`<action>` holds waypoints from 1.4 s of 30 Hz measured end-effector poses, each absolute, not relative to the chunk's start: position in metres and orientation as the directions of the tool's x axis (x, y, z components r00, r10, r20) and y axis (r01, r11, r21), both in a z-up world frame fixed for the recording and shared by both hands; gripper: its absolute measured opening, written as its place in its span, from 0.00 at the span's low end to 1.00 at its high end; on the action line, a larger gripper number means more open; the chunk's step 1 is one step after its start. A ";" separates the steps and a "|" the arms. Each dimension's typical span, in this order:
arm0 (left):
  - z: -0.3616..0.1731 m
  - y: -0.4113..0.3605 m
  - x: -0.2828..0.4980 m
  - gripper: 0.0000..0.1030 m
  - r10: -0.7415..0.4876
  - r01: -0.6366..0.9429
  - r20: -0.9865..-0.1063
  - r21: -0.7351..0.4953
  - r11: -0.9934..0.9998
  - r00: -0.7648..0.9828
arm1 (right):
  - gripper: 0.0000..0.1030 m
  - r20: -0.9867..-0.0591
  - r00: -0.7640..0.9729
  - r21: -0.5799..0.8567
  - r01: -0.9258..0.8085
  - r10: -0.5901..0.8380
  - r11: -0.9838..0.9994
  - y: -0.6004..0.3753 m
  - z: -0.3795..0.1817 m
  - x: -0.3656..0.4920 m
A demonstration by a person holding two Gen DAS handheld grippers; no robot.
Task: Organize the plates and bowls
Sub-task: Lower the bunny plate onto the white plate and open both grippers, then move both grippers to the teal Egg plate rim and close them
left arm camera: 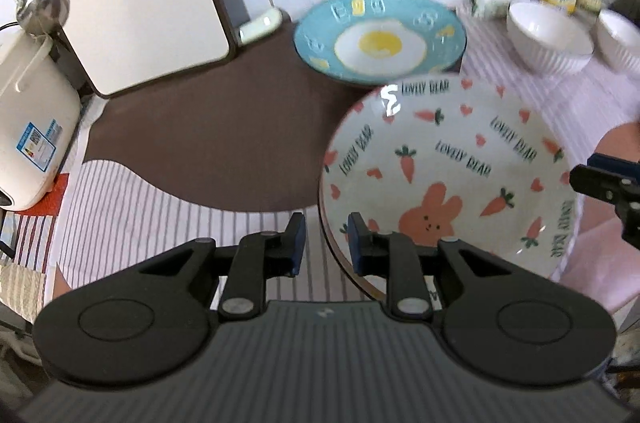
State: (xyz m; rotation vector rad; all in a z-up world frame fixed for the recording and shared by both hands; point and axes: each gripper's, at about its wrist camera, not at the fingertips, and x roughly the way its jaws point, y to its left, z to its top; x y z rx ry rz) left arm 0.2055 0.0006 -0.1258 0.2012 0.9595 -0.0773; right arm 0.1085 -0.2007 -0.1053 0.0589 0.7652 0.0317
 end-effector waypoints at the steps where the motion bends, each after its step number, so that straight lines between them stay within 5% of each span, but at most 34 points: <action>1: -0.119 0.005 0.204 0.23 0.010 0.151 -0.813 0.119 0.981 0.582 | 0.25 -0.684 0.727 0.069 -0.021 0.062 0.997 -0.201 -0.099 0.107; 14: -0.065 0.034 0.218 0.40 -0.104 0.146 -0.716 -0.003 0.989 0.690 | 0.39 -0.600 0.781 0.165 -0.089 0.172 0.982 -0.194 -0.052 0.134; 30: -0.144 0.058 0.340 0.57 -0.210 0.093 -0.722 -0.198 0.976 0.659 | 0.48 -0.720 0.684 0.265 0.118 0.115 0.957 -0.217 -0.123 0.264; 42: -0.191 0.055 0.396 0.57 -0.277 0.046 -0.757 -0.312 0.949 0.592 | 0.48 -0.771 0.625 0.299 0.186 0.122 0.936 -0.219 -0.156 0.303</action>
